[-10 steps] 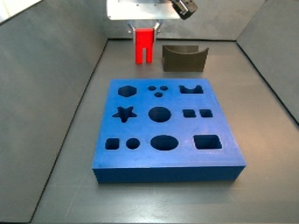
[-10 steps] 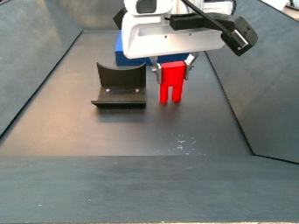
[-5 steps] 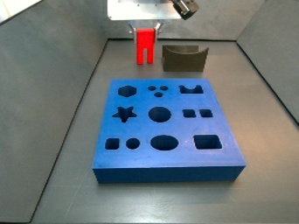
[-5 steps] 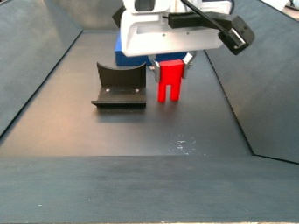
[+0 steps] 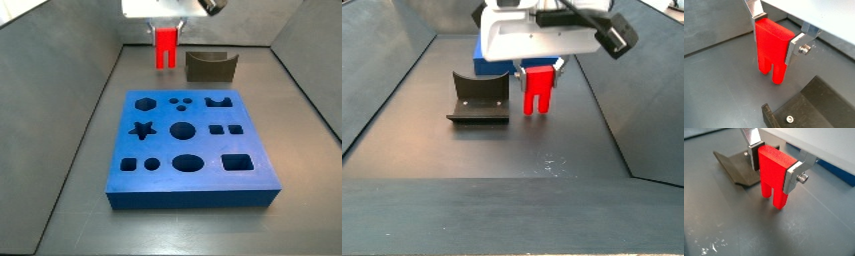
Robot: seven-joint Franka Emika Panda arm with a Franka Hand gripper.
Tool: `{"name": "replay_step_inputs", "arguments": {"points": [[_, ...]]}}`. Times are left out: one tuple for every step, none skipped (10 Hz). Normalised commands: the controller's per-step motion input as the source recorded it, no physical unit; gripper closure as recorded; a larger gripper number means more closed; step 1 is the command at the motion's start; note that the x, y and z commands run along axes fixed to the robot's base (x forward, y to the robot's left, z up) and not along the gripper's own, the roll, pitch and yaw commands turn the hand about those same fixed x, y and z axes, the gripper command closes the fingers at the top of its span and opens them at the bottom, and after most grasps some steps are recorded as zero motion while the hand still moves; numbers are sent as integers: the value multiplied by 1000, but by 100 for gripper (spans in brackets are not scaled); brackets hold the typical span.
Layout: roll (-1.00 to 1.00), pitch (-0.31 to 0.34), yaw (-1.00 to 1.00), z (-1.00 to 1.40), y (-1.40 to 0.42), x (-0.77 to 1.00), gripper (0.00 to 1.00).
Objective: Pick up the square-circle object. Move up. Move to above the board. Insert the square-circle object.
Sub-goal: Move up, then move to above the board.
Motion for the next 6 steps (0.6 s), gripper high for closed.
{"name": "replay_step_inputs", "arguments": {"points": [[6,-12,51,742,34,35,100],[9,11,41,550,18,13,100],[13,22,35,383,13,5,100],[111,390,-56,1000,453,-420,100],[112,376,-70,1000,473,-441,100],[98,306,-70,1000,421,-401,100]]}}
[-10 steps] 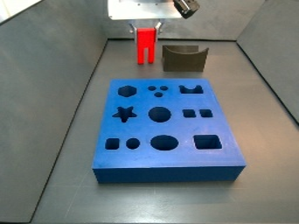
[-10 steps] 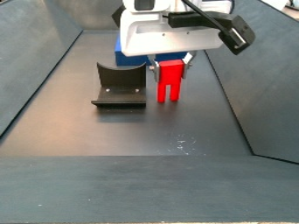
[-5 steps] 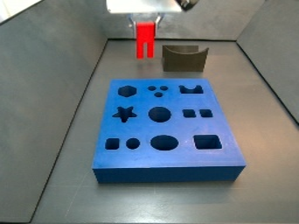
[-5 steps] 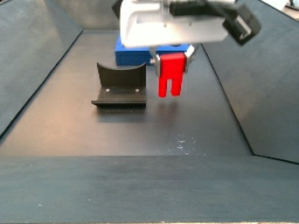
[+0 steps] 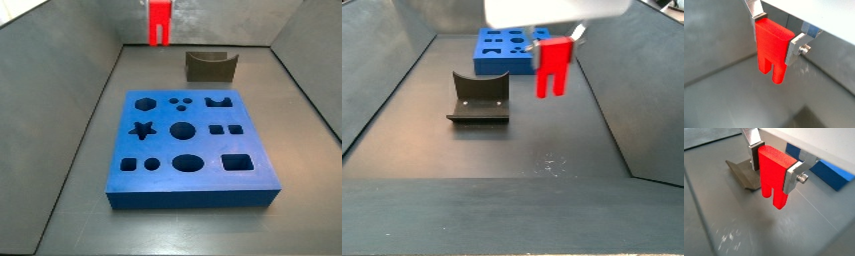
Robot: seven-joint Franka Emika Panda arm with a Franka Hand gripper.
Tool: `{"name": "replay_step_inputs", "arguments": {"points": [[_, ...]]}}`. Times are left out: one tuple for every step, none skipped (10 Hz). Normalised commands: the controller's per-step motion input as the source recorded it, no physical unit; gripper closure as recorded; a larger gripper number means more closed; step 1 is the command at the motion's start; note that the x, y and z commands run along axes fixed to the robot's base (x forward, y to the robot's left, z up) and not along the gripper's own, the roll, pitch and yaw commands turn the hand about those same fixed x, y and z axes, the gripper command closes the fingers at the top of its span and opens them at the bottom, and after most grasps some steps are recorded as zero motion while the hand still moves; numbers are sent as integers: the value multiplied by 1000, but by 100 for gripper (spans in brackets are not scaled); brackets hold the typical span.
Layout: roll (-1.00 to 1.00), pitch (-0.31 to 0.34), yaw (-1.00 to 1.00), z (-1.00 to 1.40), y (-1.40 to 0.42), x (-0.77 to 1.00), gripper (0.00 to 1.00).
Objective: Pick up the square-circle object. Move up. Move to above the board. Insert the square-circle object.
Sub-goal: Move to above the board.
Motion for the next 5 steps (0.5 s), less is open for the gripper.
{"name": "replay_step_inputs", "arguments": {"points": [[100,158,-38,1000,312,-311,100],[87,112,-29,1000,276,-279,100],[55,62,-21,1000,233,-241,100],[40,45,-21,868,185,-190,100],[27,36,-20,621,106,-109,100]]}}
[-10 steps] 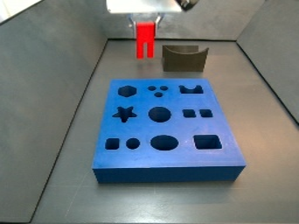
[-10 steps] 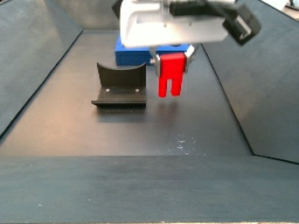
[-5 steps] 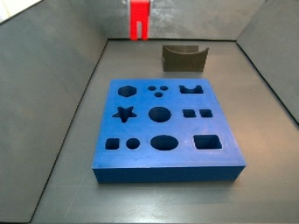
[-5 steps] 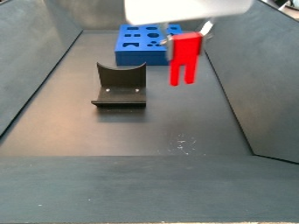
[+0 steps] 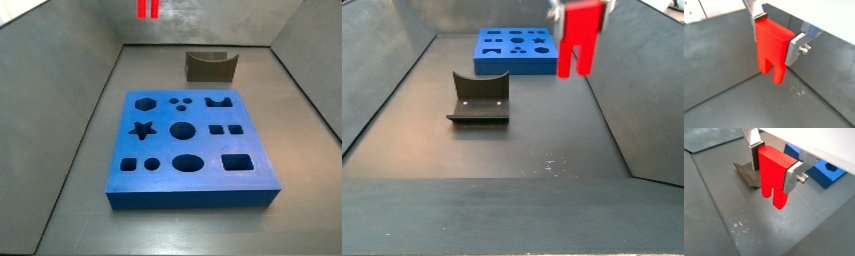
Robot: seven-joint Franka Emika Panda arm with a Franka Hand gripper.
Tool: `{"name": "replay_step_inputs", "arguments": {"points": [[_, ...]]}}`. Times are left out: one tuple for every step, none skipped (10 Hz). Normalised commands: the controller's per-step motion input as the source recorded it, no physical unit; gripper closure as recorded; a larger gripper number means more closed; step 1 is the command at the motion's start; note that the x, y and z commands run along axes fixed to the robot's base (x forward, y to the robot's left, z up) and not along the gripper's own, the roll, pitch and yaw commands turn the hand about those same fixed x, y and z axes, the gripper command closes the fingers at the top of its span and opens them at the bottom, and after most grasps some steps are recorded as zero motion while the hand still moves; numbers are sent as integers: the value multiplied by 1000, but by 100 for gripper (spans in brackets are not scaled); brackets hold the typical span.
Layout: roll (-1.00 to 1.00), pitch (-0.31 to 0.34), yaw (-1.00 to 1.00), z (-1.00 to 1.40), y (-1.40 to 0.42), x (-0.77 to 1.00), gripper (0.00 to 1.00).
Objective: Pick up the square-circle object. Move up. Move to above the board. Insert the square-circle object.
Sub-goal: Move to above the board.
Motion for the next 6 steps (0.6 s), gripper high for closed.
{"name": "replay_step_inputs", "arguments": {"points": [[25,46,-20,437,72,-64,100],[26,71,-22,198,48,-20,100],[-69,-120,-900,292,-1000,183,100],[-70,-114,-816,282,-1000,185,100],[-78,-77,-561,289,-1000,178,100],[-108,-46,-358,288,-1000,179,100]]}}
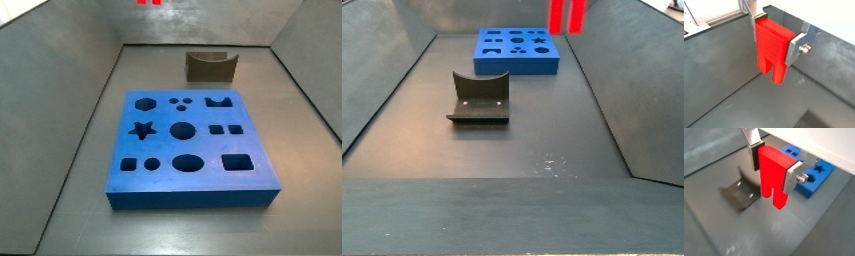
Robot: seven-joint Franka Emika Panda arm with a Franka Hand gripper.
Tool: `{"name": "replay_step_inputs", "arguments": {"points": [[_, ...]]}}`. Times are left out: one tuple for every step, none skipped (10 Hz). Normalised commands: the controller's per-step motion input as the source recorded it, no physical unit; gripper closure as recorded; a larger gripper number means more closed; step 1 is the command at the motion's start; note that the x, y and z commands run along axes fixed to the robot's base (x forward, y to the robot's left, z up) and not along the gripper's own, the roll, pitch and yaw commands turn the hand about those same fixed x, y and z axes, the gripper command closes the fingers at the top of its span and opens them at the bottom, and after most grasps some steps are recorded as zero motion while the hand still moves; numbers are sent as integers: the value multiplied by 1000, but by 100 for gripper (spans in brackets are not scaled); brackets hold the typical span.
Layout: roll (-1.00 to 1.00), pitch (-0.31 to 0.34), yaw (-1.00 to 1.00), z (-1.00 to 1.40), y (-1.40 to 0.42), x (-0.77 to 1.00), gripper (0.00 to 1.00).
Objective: Pick up the square-circle object. Move up. Move to above the board. Insert the square-circle object.
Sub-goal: Move to above the board.
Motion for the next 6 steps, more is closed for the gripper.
{"name": "replay_step_inputs", "arguments": {"points": [[-87,11,-169,288,-1000,182,100],[-56,46,-60,295,-1000,185,100],[-32,61,-8,297,-1000,188,100],[-20,62,0,298,-1000,192,100],[-7,71,2,299,-1000,196,100],[-16,84,5,300,-1000,205,100]]}}
